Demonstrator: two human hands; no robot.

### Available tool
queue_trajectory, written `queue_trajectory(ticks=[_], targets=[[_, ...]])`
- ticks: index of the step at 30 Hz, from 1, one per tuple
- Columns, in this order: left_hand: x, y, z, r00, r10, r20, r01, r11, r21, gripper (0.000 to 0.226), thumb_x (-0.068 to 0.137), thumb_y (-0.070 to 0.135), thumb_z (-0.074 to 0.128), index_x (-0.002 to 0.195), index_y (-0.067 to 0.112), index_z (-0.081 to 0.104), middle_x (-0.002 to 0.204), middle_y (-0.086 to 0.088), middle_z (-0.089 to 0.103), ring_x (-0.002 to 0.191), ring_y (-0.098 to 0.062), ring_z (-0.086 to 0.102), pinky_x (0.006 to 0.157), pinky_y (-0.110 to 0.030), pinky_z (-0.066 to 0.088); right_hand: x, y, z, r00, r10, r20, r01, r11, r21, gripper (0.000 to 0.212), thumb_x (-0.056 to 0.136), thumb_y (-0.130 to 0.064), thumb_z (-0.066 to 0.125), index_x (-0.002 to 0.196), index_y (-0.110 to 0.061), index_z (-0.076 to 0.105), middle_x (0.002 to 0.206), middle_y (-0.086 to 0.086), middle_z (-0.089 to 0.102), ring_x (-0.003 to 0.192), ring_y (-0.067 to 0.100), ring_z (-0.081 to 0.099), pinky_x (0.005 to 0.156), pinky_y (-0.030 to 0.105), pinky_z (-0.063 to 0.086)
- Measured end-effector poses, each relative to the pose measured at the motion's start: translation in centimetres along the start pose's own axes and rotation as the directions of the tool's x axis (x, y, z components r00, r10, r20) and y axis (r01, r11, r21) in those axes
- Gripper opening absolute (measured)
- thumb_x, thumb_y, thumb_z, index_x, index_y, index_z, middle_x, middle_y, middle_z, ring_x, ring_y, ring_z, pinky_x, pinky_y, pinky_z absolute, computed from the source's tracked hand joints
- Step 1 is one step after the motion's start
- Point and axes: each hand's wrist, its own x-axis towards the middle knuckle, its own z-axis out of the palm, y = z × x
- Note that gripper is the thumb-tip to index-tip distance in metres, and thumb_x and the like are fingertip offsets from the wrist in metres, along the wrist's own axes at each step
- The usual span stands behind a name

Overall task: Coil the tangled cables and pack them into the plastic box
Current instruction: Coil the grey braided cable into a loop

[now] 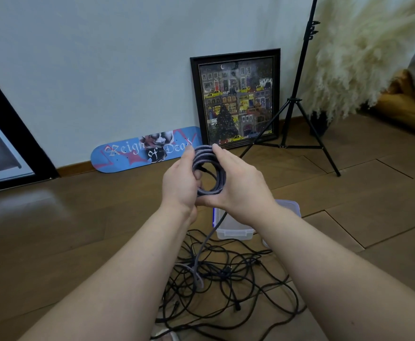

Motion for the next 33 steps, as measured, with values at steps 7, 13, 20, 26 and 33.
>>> queue_trajectory(ticks=[7, 13, 20, 26, 33], targets=[[0.1, -0.2, 0.3, 0.997, 0.075, -0.009, -0.074, 0.992, 0.104, 0.049, 0.096, 0.041, 0.055, 0.051, 0.025, 0.066, 0.046, 0.01, 0.039, 0.05, -0.012, 0.031, 0.054, -0.03, 0.026, 0.4, 0.1, 0.0, 0.998, -0.018, 0.058, 0.013, 0.997, 0.082, 0.112, 0.068, -0.046, 0.082, 0.153, -0.032, 0.011, 0.159, -0.002, 0.018, 0.133, 0.022, 0.044, 0.098, 0.039, 0.046], [-0.1, -0.3, -0.1, 0.989, -0.027, 0.145, 0.019, 0.998, 0.059, 0.041, 0.096, 0.042, 0.057, 0.062, 0.021, 0.068, 0.052, 0.004, 0.033, 0.046, -0.011, 0.025, 0.053, -0.028, 0.023, -0.1, 0.9, -0.4, 0.977, -0.041, 0.211, 0.033, 0.999, 0.044, 0.132, 0.057, -0.038, 0.089, 0.153, -0.036, -0.002, 0.158, -0.003, 0.003, 0.128, 0.03, 0.047, 0.099, 0.04, 0.046], [-0.6, 0.0, 0.4, 0.997, -0.005, 0.082, 0.008, 0.999, -0.038, 0.033, 0.093, 0.037, 0.063, 0.067, 0.018, 0.059, 0.048, 0.003, 0.036, 0.038, -0.008, 0.026, 0.044, -0.022, 0.026, -0.7, 0.5, 0.2, 0.999, 0.003, 0.042, -0.008, 0.992, 0.127, 0.11, 0.062, -0.034, 0.086, 0.151, -0.027, 0.02, 0.144, -0.002, 0.035, 0.118, 0.024, 0.054, 0.094, 0.037, 0.048], [-0.7, 0.3, 0.5, 0.995, -0.02, 0.1, 0.029, 0.996, -0.083, 0.035, 0.093, 0.033, 0.063, 0.06, 0.02, 0.063, 0.049, 0.004, 0.035, 0.039, -0.008, 0.025, 0.045, -0.023, 0.024, -0.8, 0.8, 0.2, 0.998, -0.001, 0.069, -0.012, 0.982, 0.188, 0.119, 0.06, -0.034, 0.088, 0.152, -0.029, 0.014, 0.155, 0.0, 0.019, 0.13, 0.025, 0.046, 0.099, 0.04, 0.046], [-0.8, 0.4, 0.8, 0.974, -0.075, 0.214, 0.092, 0.993, -0.069, 0.025, 0.095, 0.036, 0.059, 0.076, 0.019, 0.06, 0.048, 0.005, 0.034, 0.04, -0.006, 0.026, 0.044, -0.02, 0.027, -1.0, 1.2, -0.6, 0.997, 0.019, 0.069, -0.03, 0.985, 0.172, 0.116, 0.06, -0.031, 0.087, 0.15, -0.034, 0.014, 0.135, 0.0, 0.034, 0.107, 0.025, 0.058, 0.089, 0.039, 0.05]])
